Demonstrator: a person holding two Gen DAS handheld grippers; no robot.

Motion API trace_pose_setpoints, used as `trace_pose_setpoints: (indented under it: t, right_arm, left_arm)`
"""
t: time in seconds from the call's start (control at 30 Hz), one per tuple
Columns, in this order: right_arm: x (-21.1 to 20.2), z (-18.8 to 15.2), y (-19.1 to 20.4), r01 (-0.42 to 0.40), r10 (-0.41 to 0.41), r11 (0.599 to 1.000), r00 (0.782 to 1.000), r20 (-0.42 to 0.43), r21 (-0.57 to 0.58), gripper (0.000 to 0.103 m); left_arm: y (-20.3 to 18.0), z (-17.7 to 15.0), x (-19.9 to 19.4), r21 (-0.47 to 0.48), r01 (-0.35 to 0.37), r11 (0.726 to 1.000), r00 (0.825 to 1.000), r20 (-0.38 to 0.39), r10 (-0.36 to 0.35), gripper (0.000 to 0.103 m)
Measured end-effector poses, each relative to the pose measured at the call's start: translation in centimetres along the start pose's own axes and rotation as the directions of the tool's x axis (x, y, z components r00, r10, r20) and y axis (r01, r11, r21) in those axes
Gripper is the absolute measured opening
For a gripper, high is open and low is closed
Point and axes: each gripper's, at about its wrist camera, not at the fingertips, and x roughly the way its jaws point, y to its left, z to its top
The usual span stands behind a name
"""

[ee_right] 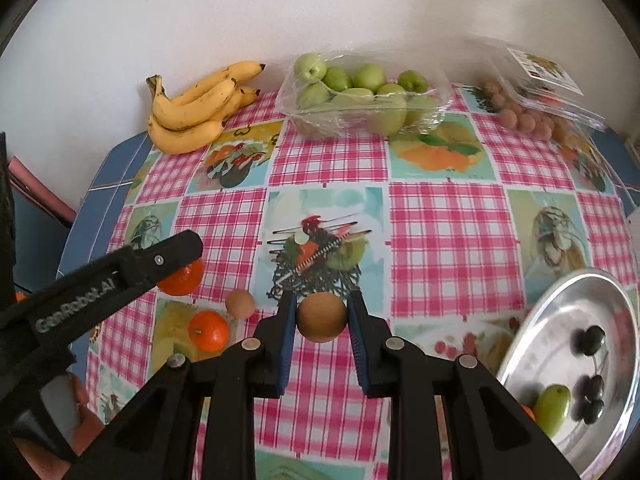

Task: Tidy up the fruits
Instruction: 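Grasp an orange with the left gripper while the right gripper grasps a brown kiwi, then lift and carry the orange and kiwi over the steel bowl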

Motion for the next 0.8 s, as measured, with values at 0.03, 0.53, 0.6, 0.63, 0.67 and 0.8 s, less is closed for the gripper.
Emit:
trace_pose_setpoints:
  t: [0.03,0.53,0.6,0.63,0.67,0.8]
  right_arm:
    - [-0.4,-0.2,-0.1,0.003,-0.003,1.0,1.0,0.003,0.002,0.027]
    - [-2.8,-2.9,-2.2,0.023,-0.021,0.999,0.999,-0.035,0.042,0.027]
    - [-3.0,-3.2,-2.5,0.027,-0.026,0.999,0.999,-0.037,0.046,0.027]
    - [-3.1,-3.2,-2.7,0.03,-0.029,0.998,0.999,-0.038,0.048,0.027]
    - [-3.1,-3.2,-2.8,0.031,-0.03,0.998,0.999,-0.038,0.049,0.027]
    - [-3.3,-3.2,-3.6,0.035,-0.033,0.998,0.998,-0.047,0.054,0.027]
  left_arm:
    - [0.0,-0.1,-0.1,0.0,-0.001,1.0,1.0,-0.002,0.001,0.038]
    - [-2.1,-2.2,-1.2,0.052,-0.064,0.997,0.998,0.002,0.064,0.038]
    - [-2.6,-2.3,-1.1,0.064,-0.068,0.996,0.998,0.003,0.068,0.038]
    - [-2.9,-2.4,-1.1,0.071,-0.071,0.995,0.997,0.005,0.071,0.038]
    - [-3.2,-2.5,-1.1,0.078,-0.075,0.994,0.997,0.007,0.074,0.038]
    - [-4.3,-2.7,-1.0,0.094,-0.072,0.993,0.997,0.007,0.072,0.038]
